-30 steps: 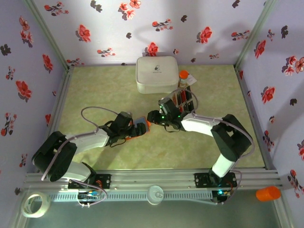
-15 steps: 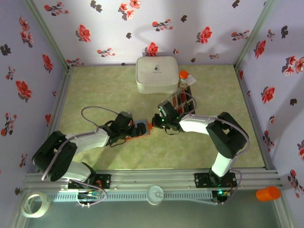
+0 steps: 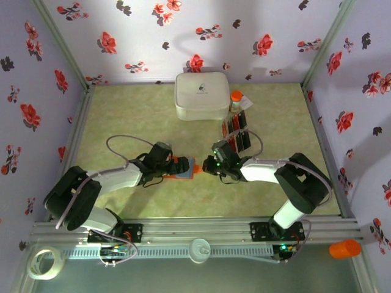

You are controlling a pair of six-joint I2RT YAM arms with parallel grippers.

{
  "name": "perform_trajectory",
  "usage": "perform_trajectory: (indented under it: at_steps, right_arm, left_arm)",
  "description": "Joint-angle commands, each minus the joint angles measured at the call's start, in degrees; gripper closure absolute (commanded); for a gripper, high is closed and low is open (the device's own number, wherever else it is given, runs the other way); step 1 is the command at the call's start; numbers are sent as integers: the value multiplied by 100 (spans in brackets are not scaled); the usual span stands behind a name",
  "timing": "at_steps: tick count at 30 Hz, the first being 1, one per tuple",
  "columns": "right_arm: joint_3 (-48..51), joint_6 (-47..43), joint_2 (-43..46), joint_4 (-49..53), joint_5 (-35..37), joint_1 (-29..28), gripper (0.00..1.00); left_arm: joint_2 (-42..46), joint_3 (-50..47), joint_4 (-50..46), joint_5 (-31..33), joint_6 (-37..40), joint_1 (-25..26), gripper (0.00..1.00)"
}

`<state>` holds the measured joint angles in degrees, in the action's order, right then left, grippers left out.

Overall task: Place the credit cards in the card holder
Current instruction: Open the card holder at the center of the table.

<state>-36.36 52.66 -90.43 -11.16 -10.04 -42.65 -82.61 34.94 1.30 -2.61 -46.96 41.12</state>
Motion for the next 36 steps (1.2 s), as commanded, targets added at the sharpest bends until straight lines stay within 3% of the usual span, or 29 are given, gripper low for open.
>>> perform_trajectory:
  at_steps: [1, 7, 11, 15, 23, 36]
  right_arm:
    - [112, 123, 149, -97, 197, -27, 100]
    - [-78, -95, -42, 79, 49, 133, 100]
    - [-262, -157, 75, 297, 32, 144, 85]
    - [-549, -289, 333, 698, 131, 143, 83]
    - [-1357, -343, 135, 1112, -99, 136, 89]
    - [-2107, 233, -1287, 671, -430, -186, 97]
  left_arm:
    - [-53, 18, -87, -21, 32, 18, 0]
    - [-41, -79, 17, -22, -66, 89, 0]
    - [-32, -174, 113, -24, -117, 106, 0]
    - [-12, -277, 233, -27, -190, 124, 0]
    - [-10, -413, 390, -15, -291, 169, 0]
    - [150, -484, 358, 126, -362, 212, 0]
